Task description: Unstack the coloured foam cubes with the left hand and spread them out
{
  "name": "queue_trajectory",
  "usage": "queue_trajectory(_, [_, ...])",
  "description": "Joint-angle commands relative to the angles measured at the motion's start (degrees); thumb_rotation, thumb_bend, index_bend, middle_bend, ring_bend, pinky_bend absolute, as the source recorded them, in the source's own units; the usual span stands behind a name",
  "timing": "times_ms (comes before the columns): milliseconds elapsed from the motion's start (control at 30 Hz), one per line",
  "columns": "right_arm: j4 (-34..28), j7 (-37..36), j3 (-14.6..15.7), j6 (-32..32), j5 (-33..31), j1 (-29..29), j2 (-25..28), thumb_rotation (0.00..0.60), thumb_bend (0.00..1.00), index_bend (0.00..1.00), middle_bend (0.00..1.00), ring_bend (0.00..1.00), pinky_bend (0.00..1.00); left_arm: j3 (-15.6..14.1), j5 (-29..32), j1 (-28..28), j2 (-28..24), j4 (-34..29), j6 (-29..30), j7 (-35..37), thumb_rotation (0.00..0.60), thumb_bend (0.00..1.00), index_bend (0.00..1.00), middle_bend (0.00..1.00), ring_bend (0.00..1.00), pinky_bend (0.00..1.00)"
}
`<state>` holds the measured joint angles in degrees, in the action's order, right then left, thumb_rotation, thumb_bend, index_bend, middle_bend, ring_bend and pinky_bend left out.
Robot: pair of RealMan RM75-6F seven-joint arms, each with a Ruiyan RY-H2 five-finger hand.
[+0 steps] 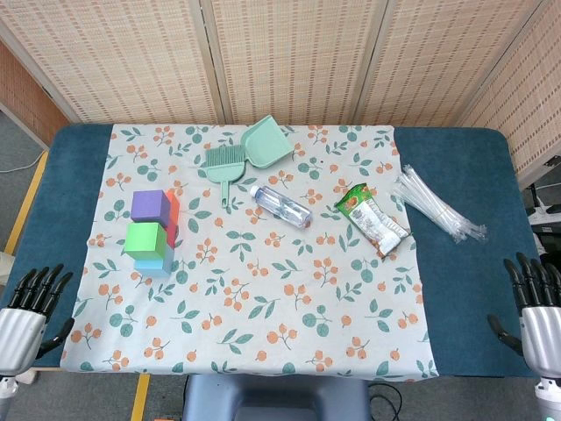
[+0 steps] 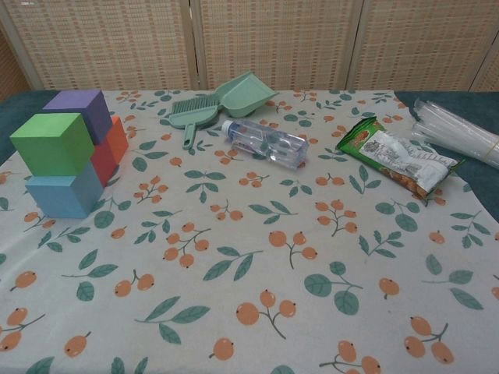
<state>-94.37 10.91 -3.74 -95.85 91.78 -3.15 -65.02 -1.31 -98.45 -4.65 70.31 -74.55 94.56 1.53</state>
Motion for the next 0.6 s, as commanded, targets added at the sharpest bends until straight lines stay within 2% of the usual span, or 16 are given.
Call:
queue_trajectory(33, [-0.2,0.5,-0.3,0.7,-0.8,0.2,-0.2,0.6,0.11,0.0,0.0,0.0,0.0,0.0,-0.1,-0.2,0.5,0.2,-0.1,-0.4,0.6,0.36,0.0,0.0,0.0,0.09])
queue_trajectory(233, [0.1,1.6,-0.1,1.2,-1.0,0.4,-1.0,0.6,0.11,0.0,0.0,0.0,0.0,1.7,-2.4,-4.5,3.2,-0.6,-2.3,-0.4,0.6,0.36,0.0,0.0,0.0,0.09])
queue_trajectory(433, [0.3,4.5,-1.3,0.9,-3.7,0.2,-2.5,0.6,0.11,0.0,0.0,0.0,0.0,6.1,4.0,-10.2,5.2,-2.5,-12.2,-6.6,0.6,0.37,0.0,0.0,0.0,0.1])
queue_trajectory(600, [0.5,6.5,-2.2,1.8,-5.8,0.6,-3.6,0.6,0.11,0.0,0.0,0.0,0.0,7.2,6.6,-13.8,7.4,-3.7,-17.9,-8.2,0.6,0.38,0.0,0.0,0.0,0.11])
